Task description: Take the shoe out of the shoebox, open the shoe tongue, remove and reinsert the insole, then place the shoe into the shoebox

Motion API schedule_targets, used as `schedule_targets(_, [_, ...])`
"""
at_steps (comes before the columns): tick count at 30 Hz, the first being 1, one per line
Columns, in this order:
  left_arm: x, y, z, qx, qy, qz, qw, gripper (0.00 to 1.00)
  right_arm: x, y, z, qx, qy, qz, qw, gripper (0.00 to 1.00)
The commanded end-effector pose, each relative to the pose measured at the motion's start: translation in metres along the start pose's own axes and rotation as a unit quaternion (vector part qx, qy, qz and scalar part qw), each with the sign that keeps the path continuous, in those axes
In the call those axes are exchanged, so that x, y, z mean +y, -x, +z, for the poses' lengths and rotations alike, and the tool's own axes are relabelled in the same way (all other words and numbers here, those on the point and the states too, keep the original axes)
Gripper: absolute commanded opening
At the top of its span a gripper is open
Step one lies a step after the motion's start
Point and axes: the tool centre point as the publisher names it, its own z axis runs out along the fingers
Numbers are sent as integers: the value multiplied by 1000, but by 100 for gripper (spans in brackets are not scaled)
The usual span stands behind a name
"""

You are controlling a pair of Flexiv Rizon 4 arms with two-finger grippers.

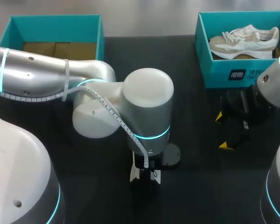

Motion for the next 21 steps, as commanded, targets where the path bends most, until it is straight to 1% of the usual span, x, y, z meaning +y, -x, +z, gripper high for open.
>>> schedule_targets(1, [-1, 1, 0, 0, 3, 2, 1000, 44, 0, -1, 1, -1, -1, 0, 1000, 100])
schedule_targets(2, [-1, 2, 0, 0, 6, 4, 1000, 41, 0, -1, 1, -1, -1, 0, 1000, 100])
schedule_targets(3, [-1, 2, 1, 1, 7, 4, 1000, 33, 0, -1, 1, -1, -1, 0, 1000, 100])
schedule_targets(4, [0, 3, 2, 3, 9, 5, 1000, 0, 0, -1, 1, -1, -1, 0, 1000, 100])
schedule_targets(7, [1, 4, 1, 6, 9, 9, 1000, 0, 0, -1, 1, -1, -1, 0, 1000, 100])
schedule_targets(13, [8, 6, -12, 9, 2, 16, 1000, 0, 0, -1, 1, -1, -1, 0, 1000, 100])
schedule_targets(16, [14, 8, -25, 9, -4, 19, 1000, 0, 0, -1, 1, -1, -1, 0, 1000, 100])
schedule_targets(21, [26, 14, -51, 0, 0, 26, 1000, 0, 0, -1, 1, -1, -1, 0, 1000, 100])
